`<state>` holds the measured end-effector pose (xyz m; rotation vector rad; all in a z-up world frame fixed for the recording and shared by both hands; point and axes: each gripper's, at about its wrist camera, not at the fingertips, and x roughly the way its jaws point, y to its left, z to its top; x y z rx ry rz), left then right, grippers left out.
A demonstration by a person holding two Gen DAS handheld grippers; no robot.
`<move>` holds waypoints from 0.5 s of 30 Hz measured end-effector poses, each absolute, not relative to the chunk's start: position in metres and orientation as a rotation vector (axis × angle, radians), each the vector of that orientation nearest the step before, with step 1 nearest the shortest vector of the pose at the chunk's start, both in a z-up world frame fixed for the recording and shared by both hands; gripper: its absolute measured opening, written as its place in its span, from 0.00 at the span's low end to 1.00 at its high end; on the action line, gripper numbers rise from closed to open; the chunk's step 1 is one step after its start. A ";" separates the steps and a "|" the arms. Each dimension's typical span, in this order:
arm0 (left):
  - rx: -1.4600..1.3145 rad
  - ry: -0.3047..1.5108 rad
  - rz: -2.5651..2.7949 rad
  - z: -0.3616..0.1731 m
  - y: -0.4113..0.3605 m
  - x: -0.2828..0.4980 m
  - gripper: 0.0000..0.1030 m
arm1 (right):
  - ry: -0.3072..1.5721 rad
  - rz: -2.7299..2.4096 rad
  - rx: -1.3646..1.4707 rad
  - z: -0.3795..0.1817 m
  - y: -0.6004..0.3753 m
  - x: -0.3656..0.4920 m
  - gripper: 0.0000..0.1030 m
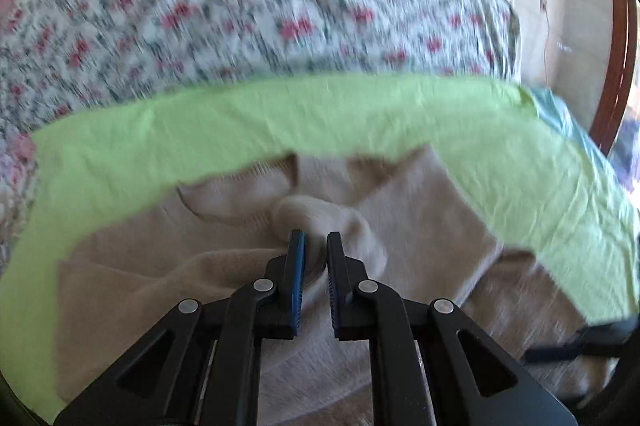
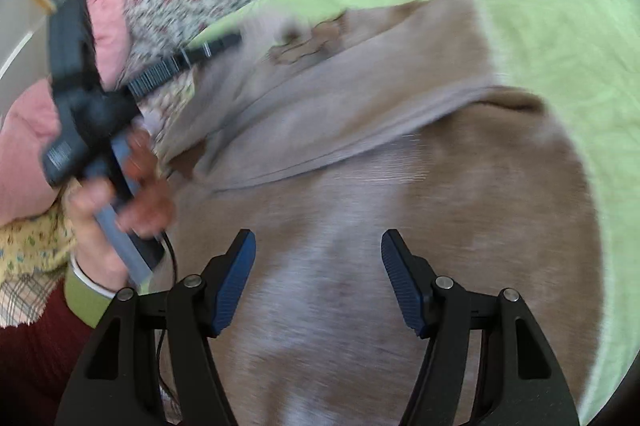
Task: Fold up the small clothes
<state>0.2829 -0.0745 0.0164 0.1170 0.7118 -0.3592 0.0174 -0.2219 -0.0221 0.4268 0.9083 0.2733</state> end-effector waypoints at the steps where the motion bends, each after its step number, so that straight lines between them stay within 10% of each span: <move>1: 0.120 0.735 -0.369 0.009 -0.076 0.285 0.13 | 0.906 0.261 0.432 -0.022 -0.226 0.016 0.64; 9: 0.109 0.746 -0.343 0.007 -0.039 0.233 0.55 | 0.870 0.236 0.420 -0.011 -0.229 0.032 0.64; 15: 0.084 0.740 -0.181 0.013 0.037 0.188 0.55 | 0.837 0.298 0.337 0.003 -0.203 0.088 0.62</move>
